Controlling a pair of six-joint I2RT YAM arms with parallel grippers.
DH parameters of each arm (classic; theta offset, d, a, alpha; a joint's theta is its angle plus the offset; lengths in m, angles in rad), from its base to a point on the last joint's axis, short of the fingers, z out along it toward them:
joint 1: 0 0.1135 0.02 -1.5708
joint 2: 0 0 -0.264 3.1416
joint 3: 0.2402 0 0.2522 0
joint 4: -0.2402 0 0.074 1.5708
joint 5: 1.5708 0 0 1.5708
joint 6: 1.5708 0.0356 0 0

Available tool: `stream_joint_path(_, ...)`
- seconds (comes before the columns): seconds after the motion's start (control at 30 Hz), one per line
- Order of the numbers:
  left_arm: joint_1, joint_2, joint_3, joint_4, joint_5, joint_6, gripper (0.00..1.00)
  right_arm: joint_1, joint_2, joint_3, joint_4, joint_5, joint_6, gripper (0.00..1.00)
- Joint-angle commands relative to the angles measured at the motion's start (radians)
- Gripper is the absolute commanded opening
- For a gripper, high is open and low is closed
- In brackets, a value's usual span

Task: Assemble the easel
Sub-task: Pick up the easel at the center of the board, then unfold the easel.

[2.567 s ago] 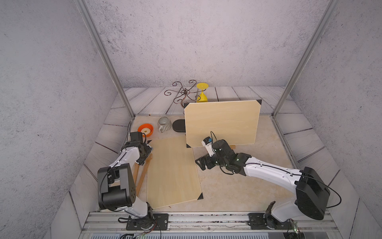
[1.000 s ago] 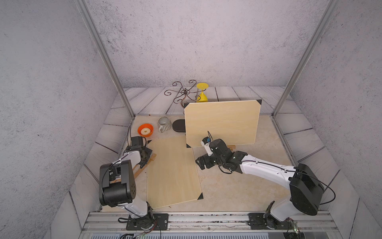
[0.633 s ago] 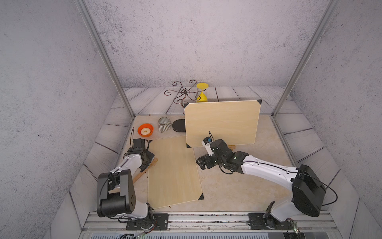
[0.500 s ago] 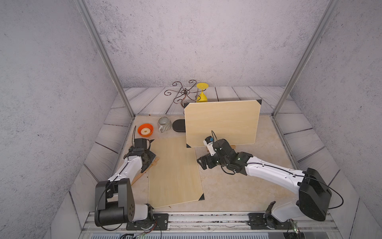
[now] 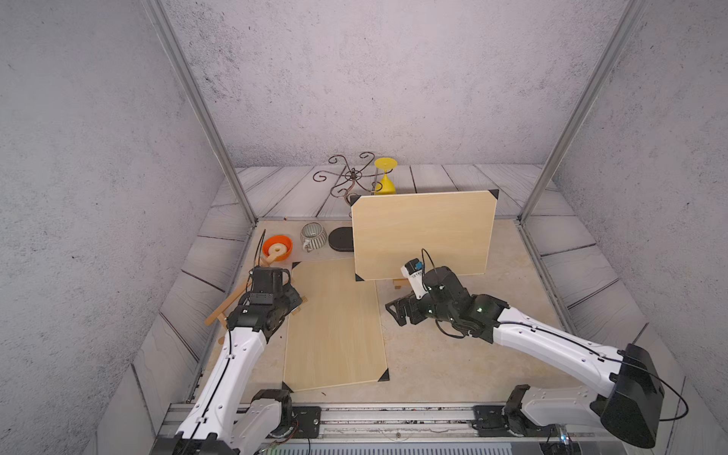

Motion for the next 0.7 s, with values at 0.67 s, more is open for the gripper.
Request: stream_joint_path(0.67,-0.776,-0.18,0.17,0.147,0.047,0.55,0.0,0.0,-0.375,-0.033,-0.179,0.027,0.061,0.99)
